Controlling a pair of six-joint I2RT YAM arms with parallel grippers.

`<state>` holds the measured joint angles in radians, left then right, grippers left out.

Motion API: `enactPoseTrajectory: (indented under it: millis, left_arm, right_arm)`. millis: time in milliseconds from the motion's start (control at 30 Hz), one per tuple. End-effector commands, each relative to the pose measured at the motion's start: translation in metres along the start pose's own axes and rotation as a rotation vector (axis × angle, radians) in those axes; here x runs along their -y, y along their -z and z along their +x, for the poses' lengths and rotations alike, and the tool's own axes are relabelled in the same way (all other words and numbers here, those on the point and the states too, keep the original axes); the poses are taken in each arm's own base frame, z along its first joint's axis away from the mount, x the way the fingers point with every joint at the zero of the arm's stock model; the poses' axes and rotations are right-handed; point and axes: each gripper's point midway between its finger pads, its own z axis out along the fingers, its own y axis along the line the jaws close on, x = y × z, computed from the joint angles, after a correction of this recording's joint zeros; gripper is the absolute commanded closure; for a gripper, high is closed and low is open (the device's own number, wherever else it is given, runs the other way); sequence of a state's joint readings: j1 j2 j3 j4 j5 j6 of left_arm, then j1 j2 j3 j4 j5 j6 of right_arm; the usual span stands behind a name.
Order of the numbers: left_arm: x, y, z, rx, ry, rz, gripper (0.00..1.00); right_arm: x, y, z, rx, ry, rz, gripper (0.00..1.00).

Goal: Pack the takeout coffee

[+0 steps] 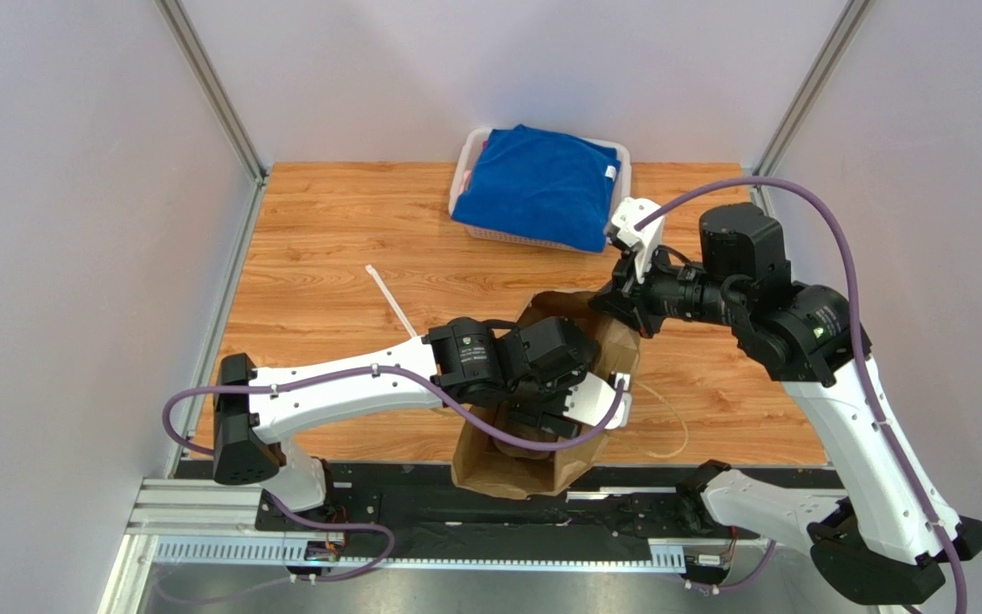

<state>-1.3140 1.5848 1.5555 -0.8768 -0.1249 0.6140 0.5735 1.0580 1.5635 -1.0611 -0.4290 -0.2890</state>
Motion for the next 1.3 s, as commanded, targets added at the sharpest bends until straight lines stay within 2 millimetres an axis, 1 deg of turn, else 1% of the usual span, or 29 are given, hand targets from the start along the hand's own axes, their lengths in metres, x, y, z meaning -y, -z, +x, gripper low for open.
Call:
enactPoseTrajectory:
  millis: [0,67,267,400,533,567,667,867,1000,1267]
  left_arm:
    - [-0.021,0.024,-0.009,0.073,0.016,-0.098,0.56]
    - [-0.021,0.032,-0.010,0.095,0.022,-0.108,0.56]
    - [-0.023,0.039,-0.002,0.070,0.040,-0.138,0.56]
    - [-0.022,0.029,0.002,0.055,0.048,-0.148,0.56]
    - [-0.023,0.022,0.002,0.063,0.052,-0.151,0.56]
    - [-0.019,0.019,0.003,0.064,0.051,-0.135,0.56]
    - [-0.017,0.013,0.005,0.067,0.056,-0.131,0.56]
    - [-0.021,0.005,0.008,0.086,0.061,-0.157,0.56]
    - [-0.018,-0.004,0.015,0.067,0.071,-0.146,0.57]
    - [-0.016,-0.013,0.028,0.053,0.083,-0.153,0.57]
  right_arm:
    - [-0.006,0.006,-0.016,0.087,0.074,-0.022,1.00]
    - [-0.005,0.005,-0.014,0.082,0.080,-0.017,1.00]
    - [-0.005,0.009,-0.015,0.091,0.126,-0.016,1.00]
    - [-0.009,0.010,-0.017,0.098,0.125,-0.033,1.00]
    - [-0.012,0.009,-0.018,0.103,0.120,-0.052,1.00]
    - [-0.014,0.009,-0.018,0.105,0.120,-0.063,1.00]
    - [-0.017,0.009,-0.019,0.112,0.117,-0.079,1.00]
    - [-0.021,0.006,-0.020,0.114,0.111,-0.109,1.00]
    - [-0.021,0.005,-0.021,0.113,0.107,-0.117,1.00]
    - [-0.023,0.003,-0.021,0.109,0.100,-0.131,1.00]
